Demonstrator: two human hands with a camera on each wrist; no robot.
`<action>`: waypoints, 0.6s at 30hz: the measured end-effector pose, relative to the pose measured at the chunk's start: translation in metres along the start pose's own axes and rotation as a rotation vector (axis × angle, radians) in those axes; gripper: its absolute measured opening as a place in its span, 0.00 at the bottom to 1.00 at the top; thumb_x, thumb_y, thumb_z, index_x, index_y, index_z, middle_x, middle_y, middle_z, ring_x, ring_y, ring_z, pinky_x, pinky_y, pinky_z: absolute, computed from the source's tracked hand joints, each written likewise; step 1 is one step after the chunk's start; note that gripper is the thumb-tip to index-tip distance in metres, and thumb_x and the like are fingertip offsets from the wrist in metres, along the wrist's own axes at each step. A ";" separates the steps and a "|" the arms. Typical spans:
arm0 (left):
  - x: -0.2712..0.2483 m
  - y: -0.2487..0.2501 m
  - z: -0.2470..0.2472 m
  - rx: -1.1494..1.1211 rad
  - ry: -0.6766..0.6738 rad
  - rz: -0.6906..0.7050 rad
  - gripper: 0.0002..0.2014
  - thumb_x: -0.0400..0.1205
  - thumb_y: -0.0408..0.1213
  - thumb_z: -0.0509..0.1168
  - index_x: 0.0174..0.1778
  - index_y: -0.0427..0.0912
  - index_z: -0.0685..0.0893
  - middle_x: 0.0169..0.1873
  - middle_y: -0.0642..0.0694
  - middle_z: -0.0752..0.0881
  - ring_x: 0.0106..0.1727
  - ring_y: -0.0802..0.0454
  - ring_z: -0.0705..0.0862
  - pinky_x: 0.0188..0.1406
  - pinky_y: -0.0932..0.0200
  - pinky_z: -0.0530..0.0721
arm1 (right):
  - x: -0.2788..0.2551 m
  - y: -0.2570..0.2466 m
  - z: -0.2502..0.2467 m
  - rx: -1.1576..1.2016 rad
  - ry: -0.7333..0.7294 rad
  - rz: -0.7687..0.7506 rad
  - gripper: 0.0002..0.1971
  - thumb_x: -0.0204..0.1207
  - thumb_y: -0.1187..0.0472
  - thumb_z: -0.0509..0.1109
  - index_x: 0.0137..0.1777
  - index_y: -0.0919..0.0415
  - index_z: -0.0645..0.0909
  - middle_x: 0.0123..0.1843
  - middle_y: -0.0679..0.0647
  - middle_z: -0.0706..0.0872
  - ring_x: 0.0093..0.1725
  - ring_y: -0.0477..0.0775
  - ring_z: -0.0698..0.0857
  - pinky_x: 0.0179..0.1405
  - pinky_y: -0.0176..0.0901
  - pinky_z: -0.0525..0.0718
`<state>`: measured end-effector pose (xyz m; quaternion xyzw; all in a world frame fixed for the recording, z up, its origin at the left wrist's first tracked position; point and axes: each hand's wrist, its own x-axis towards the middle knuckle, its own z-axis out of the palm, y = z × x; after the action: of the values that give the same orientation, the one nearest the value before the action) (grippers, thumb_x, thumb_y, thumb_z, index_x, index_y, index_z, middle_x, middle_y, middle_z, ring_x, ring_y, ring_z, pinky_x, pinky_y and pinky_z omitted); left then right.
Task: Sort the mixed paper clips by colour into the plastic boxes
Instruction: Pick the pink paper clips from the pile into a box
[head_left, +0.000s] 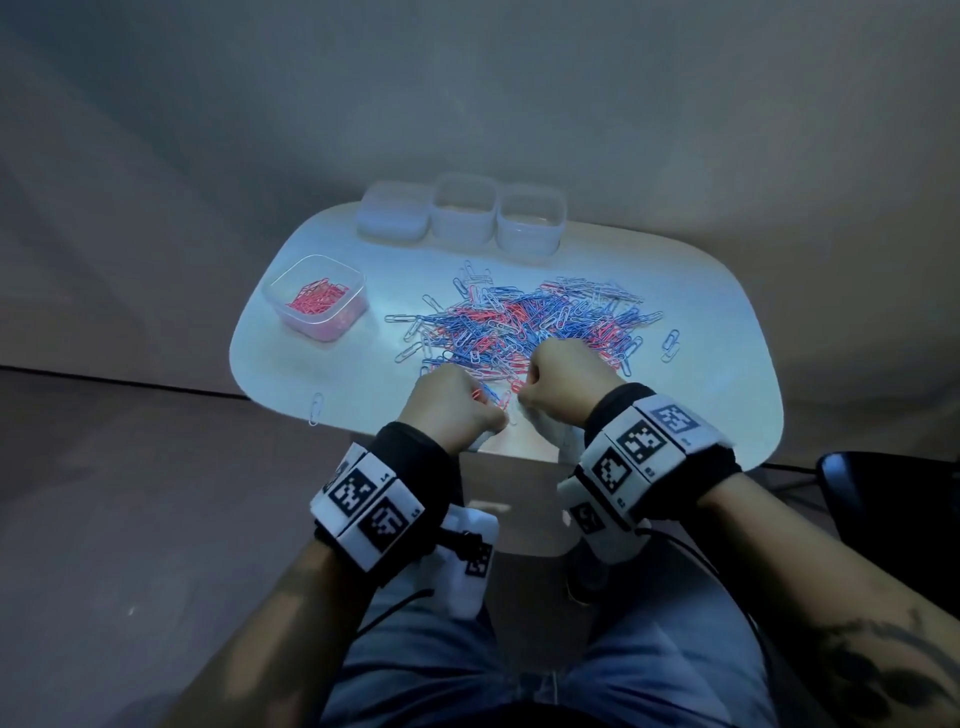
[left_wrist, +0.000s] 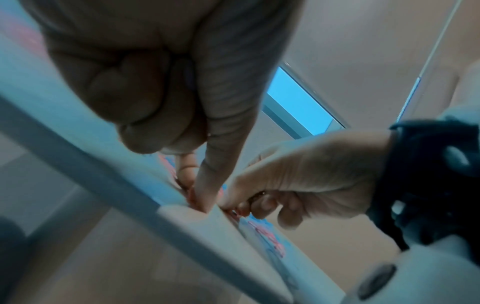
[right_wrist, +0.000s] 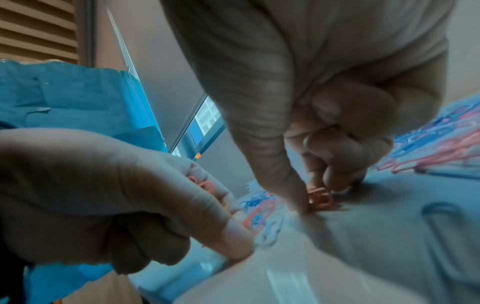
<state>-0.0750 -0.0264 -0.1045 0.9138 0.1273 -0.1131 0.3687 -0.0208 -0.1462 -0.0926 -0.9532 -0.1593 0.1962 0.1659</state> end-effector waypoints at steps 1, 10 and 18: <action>0.000 -0.002 -0.002 -0.022 0.000 0.013 0.11 0.72 0.33 0.71 0.25 0.38 0.79 0.22 0.45 0.73 0.25 0.55 0.70 0.20 0.70 0.66 | -0.001 0.000 0.000 0.000 -0.008 0.001 0.04 0.73 0.63 0.66 0.41 0.64 0.78 0.40 0.60 0.80 0.44 0.60 0.80 0.39 0.45 0.75; 0.011 0.008 -0.022 -0.867 -0.180 -0.242 0.14 0.81 0.33 0.52 0.28 0.44 0.68 0.14 0.54 0.62 0.10 0.62 0.56 0.11 0.74 0.49 | -0.013 0.018 -0.033 0.499 -0.075 0.064 0.13 0.74 0.66 0.68 0.28 0.64 0.73 0.26 0.57 0.70 0.21 0.49 0.65 0.15 0.31 0.62; 0.014 0.021 -0.002 -1.709 -0.383 -0.065 0.14 0.70 0.38 0.53 0.19 0.40 0.75 0.20 0.49 0.71 0.18 0.58 0.71 0.16 0.72 0.67 | -0.030 0.003 -0.050 0.767 0.047 -0.047 0.12 0.75 0.66 0.68 0.30 0.60 0.75 0.24 0.52 0.67 0.22 0.46 0.64 0.15 0.29 0.62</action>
<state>-0.0551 -0.0378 -0.0933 0.2858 0.1305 -0.1410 0.9389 -0.0249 -0.1731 -0.0407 -0.8222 -0.0921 0.2157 0.5186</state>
